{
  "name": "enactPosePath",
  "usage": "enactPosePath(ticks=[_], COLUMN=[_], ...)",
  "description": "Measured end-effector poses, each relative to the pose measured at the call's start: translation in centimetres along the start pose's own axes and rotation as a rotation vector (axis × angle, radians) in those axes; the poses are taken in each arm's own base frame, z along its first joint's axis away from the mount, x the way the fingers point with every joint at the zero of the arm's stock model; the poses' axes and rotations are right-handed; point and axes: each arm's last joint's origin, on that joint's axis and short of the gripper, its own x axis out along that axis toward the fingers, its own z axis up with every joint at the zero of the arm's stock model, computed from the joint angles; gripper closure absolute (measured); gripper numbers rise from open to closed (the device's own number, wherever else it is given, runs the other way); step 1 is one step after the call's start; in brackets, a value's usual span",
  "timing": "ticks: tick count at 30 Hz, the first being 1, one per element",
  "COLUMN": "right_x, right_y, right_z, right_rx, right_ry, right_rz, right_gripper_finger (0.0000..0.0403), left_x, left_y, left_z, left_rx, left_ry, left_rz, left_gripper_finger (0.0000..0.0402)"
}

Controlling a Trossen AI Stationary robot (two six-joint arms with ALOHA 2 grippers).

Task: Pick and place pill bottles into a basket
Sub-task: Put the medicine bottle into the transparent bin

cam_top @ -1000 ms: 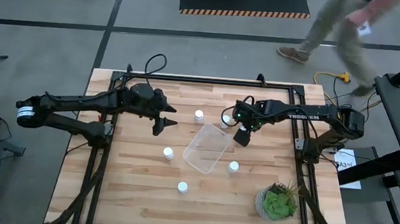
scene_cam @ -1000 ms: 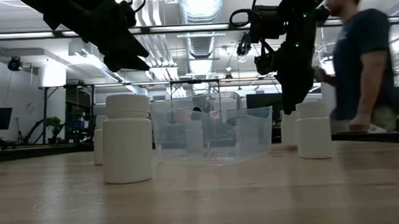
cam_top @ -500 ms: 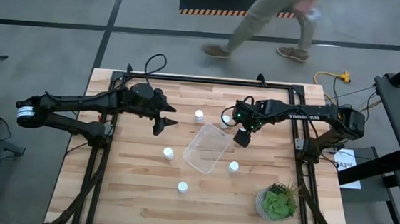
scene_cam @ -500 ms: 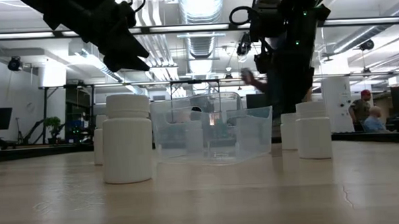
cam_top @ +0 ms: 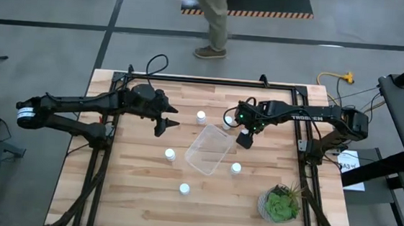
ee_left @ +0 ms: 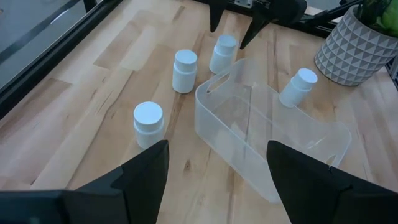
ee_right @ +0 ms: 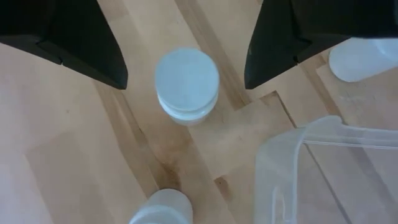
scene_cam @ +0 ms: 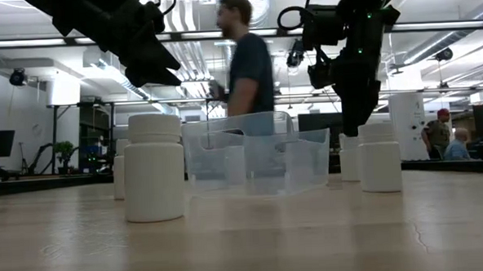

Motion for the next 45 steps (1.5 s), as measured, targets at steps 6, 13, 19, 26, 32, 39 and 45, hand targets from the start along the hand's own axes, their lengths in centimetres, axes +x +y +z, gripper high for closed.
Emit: enactPosePath(ticks=[6,13,19,26,32,39,45], right_x=[0.0,0.2,1.3,2.3,2.4,2.2,2.2], right_y=[0.1,0.1,0.2,0.2,0.2,0.1,0.2], right_z=[0.0,0.0,0.2,0.4,0.4,0.5,0.5], right_rx=[-0.037,-0.047,-0.046,-0.044,-0.038,-0.028,-0.044], right_ry=[0.013,0.021,0.055,0.073,0.073,0.055,0.052], right_rz=[0.052,0.067,0.062,0.059,0.051,0.027,0.028], right_gripper_finger=[0.0076,0.0077,0.0078,0.0078,0.0078,0.0115,0.0199], left_x=[0.0,0.0,0.0,0.0,0.0,0.0,0.0], left_y=[0.0,0.0,0.1,0.1,0.1,0.1,0.1], left_z=[0.0,0.0,0.0,0.1,0.1,0.1,0.1], left_rx=[0.0,0.001,0.001,0.002,0.002,0.001,0.001], left_ry=[0.0,-0.001,-0.003,-0.008,-0.007,-0.009,-0.008], left_rz=[0.0,0.009,0.016,0.015,0.021,0.035,0.036], left_gripper_finger=[0.0148,0.0148,0.0148,0.0148,0.0148,0.0148,0.0148])
